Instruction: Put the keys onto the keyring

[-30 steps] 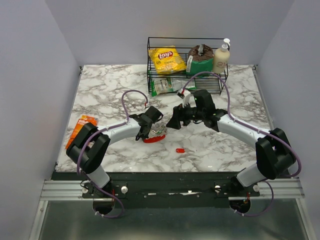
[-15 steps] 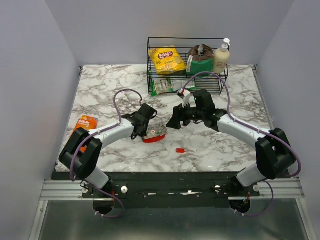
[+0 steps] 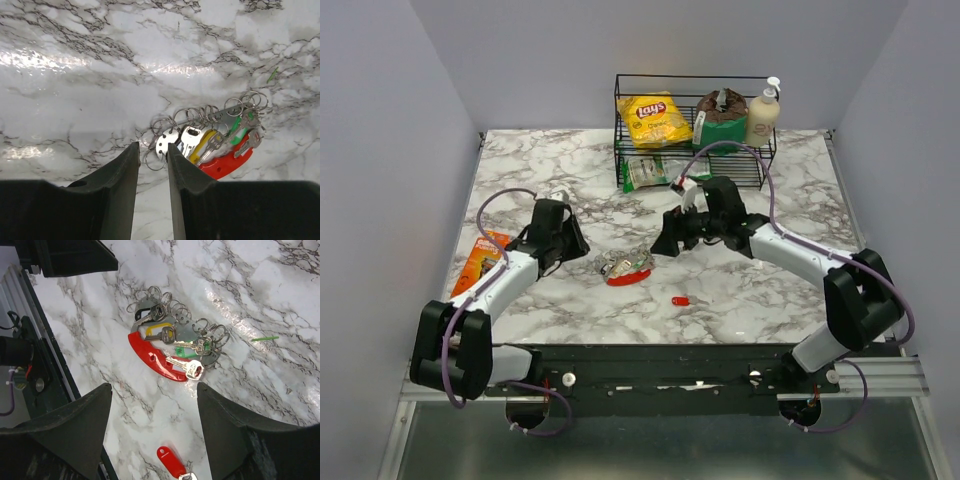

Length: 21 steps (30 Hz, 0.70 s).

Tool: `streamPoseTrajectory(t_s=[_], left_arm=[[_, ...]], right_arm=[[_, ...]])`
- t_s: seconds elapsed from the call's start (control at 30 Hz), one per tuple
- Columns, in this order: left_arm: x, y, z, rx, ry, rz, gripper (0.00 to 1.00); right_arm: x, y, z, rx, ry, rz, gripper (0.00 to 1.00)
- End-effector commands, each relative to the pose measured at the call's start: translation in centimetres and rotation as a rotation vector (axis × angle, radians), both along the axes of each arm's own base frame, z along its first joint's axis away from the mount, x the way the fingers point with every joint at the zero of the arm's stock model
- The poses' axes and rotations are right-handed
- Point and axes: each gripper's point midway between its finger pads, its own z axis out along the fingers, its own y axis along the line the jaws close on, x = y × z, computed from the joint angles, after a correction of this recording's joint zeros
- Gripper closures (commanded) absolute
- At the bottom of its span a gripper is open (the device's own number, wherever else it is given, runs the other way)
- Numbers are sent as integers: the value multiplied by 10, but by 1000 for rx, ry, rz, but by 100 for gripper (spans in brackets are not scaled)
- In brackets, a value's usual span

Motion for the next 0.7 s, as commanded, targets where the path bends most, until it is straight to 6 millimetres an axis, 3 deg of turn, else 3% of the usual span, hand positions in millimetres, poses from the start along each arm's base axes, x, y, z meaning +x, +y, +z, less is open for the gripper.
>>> streamPoseTrajectory(t_s=[0.0, 0.1, 0.23, 0.33, 0.47, 0.53, 0.57, 0.6, 0.67], left_arm=[[-3, -21, 1, -258, 13, -10, 62], [-3, -24, -8, -248, 34, -48, 62], [9, -28, -4, -254, 19, -56, 62], [18, -20, 0, -234, 5, -6, 62], [31, 2, 7, -255, 20, 92, 60], [35, 9, 14, -313, 6, 124, 59], [39, 21, 18, -356, 3, 175, 59], [44, 27, 25, -388, -22, 199, 57], [47, 49, 32, -453, -39, 265, 56]], right_arm=[[5, 5, 0, 1, 25, 22, 23], [4, 8, -3, 6, 48, 37, 23], [5, 16, 2, 23, 42, 73, 23], [13, 28, 11, 12, 2, 79, 23], [29, 42, 11, -71, -49, 49, 24], [27, 56, 8, -113, -79, 64, 24], [36, 62, 5, -153, -108, 52, 25], [31, 73, 3, -172, -122, 69, 25], [39, 89, -5, -217, -153, 68, 27]])
